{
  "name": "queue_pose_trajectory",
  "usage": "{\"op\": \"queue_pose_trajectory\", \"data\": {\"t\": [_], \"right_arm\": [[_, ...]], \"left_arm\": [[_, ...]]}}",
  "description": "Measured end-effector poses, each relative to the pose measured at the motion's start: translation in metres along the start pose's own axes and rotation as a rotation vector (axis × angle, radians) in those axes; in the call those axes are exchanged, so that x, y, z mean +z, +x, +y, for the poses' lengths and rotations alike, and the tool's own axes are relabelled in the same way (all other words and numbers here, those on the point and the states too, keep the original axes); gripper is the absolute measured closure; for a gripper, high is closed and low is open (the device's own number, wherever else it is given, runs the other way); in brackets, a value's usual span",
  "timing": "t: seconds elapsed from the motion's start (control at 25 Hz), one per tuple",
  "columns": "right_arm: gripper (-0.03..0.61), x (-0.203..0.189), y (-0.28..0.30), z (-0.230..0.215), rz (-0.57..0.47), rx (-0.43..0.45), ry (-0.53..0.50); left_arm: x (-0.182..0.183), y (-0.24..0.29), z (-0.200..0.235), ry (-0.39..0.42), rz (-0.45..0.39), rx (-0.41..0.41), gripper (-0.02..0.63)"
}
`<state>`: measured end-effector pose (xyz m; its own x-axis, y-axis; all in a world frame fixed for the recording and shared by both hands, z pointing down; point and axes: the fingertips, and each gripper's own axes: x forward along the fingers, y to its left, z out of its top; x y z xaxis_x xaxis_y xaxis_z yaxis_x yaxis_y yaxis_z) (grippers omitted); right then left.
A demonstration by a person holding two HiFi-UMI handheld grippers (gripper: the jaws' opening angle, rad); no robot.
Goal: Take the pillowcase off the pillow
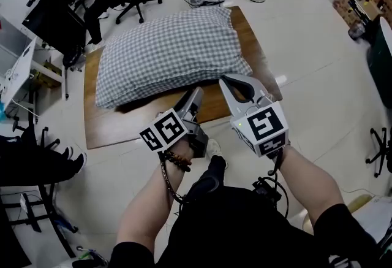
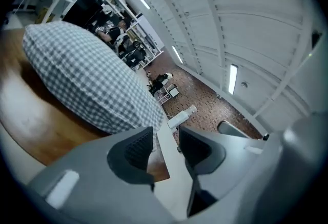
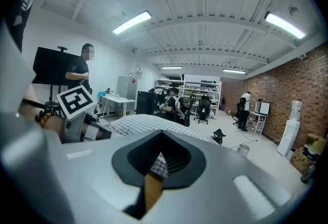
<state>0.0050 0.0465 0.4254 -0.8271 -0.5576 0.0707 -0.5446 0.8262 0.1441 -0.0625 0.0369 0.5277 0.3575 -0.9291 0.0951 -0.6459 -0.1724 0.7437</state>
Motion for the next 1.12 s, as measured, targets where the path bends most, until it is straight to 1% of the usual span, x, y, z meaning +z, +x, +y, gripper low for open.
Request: {"op": "queue_pose_trajectory", "data": {"t": [0.12,0.2,0.24,0.4,0.48,0.6,0.84,1.0,1.12], "right_arm": [[0.577,-0.017,0.03,-0.002,0.027,-0.004,-0.01],[0.577,-0.032,0.053,-0.014,0.055,-0.007,-0.003],[0.577,-0.033,0.067,-0.023,0.069,-0.008,0.003],[0.577,0.002,0.136,-0.064,0.126,-0.015,0.025],[0.577,0.004,0.158,-0.082,0.152,-0.022,0.035],[0.577,-0.005,0.18,-0.111,0.178,-0.033,0.052],[0.577,-0.015,0.221,-0.162,0.227,-0.047,0.097],[0.577,-0.026,0.231,-0.171,0.244,-0.062,0.105],[0.577,-0.035,0.231,-0.181,0.254,-0.079,0.11]], "left_arm": [[0.0,0.018,0.049,-0.124,0.005,0.009,0.415],[0.0,0.037,0.077,-0.192,0.012,0.016,0.383],[0.006,0.049,0.088,-0.227,0.015,0.022,0.376],[0.063,0.094,0.114,-0.361,0.037,0.065,0.342],[0.07,0.112,0.129,-0.412,0.052,0.087,0.328],[0.068,0.142,0.149,-0.474,0.065,0.11,0.308],[0.076,0.202,0.172,-0.557,0.094,0.13,0.29],[0.074,0.212,0.187,-0.563,0.121,0.143,0.293],[0.071,0.212,0.187,-0.531,0.151,0.152,0.387]]}}
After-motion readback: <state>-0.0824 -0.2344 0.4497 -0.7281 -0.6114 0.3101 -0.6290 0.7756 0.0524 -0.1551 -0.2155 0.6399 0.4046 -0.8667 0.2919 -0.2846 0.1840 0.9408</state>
